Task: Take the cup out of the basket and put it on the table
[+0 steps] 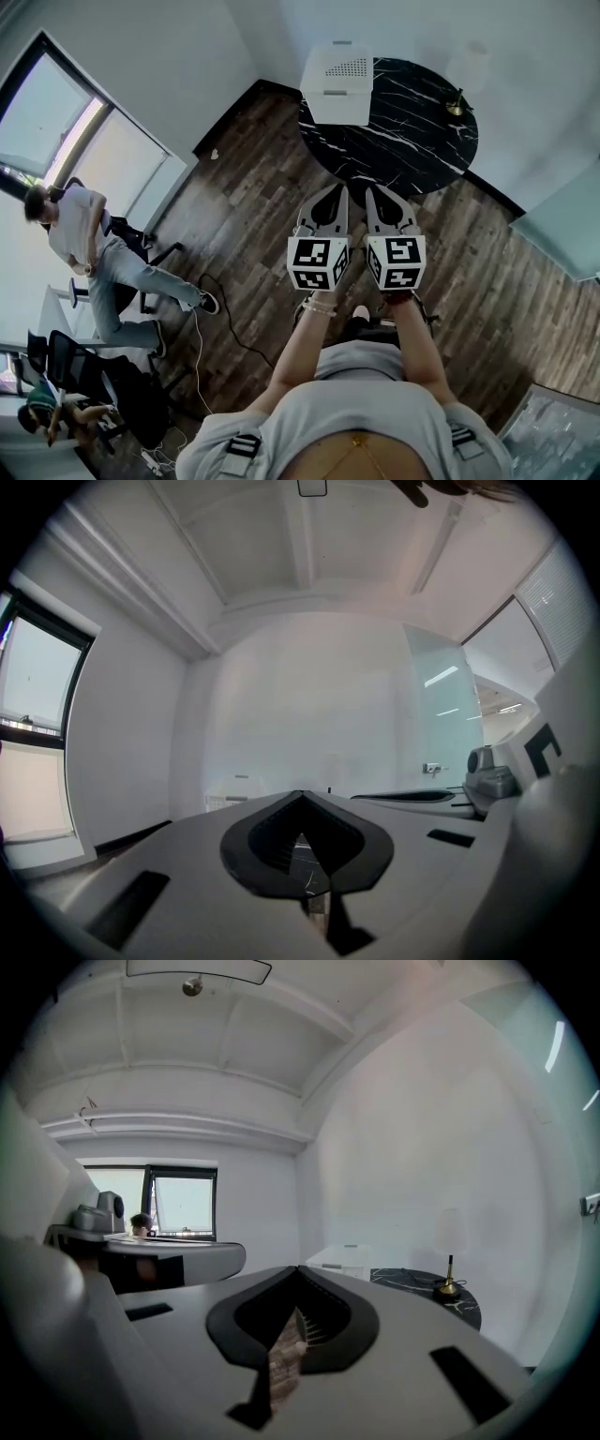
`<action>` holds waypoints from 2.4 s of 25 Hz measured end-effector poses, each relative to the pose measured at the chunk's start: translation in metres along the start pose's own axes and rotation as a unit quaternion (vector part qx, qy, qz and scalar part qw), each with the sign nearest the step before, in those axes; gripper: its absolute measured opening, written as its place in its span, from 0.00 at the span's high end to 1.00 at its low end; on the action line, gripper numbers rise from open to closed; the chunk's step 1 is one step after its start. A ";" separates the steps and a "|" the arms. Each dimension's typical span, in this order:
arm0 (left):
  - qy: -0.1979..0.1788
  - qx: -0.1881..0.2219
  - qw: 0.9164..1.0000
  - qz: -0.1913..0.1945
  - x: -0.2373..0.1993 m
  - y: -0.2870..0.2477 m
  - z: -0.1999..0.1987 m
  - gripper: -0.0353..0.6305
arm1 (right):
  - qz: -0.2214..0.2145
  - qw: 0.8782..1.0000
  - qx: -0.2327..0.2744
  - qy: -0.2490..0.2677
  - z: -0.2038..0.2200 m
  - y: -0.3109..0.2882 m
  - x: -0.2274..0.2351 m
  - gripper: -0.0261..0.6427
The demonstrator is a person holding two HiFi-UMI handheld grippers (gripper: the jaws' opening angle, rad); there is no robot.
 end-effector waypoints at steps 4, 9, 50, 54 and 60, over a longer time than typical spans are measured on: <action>-0.002 -0.004 1.000 -0.003 0.004 -0.010 0.001 0.94 | -0.001 1.000 0.001 -0.004 0.000 -0.003 0.012 0.95; -0.001 -0.007 1.000 -0.002 0.004 -0.018 0.001 0.94 | 0.002 1.000 0.003 -0.007 -0.001 -0.007 0.020 0.95; -0.011 -0.018 0.993 0.116 -0.124 -0.195 -0.018 0.94 | 0.114 0.993 0.004 -0.019 -0.022 -0.204 0.055 0.95; -0.012 -0.021 0.993 0.116 -0.138 -0.196 -0.016 0.94 | 0.115 0.993 0.003 -0.020 -0.021 -0.214 0.050 0.95; -0.007 -0.024 0.994 0.109 -0.151 -0.198 -0.014 0.94 | 0.113 0.993 -0.003 -0.023 -0.018 -0.228 0.050 0.95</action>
Point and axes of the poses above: the fingertips, and each gripper's own axes: y backward along the fingers, x to its right, z out of its underside, the point moved 3 cm from there along y, backward along the fingers, and after that the axes turned 1 degree about -z, right-handed, at the moved point
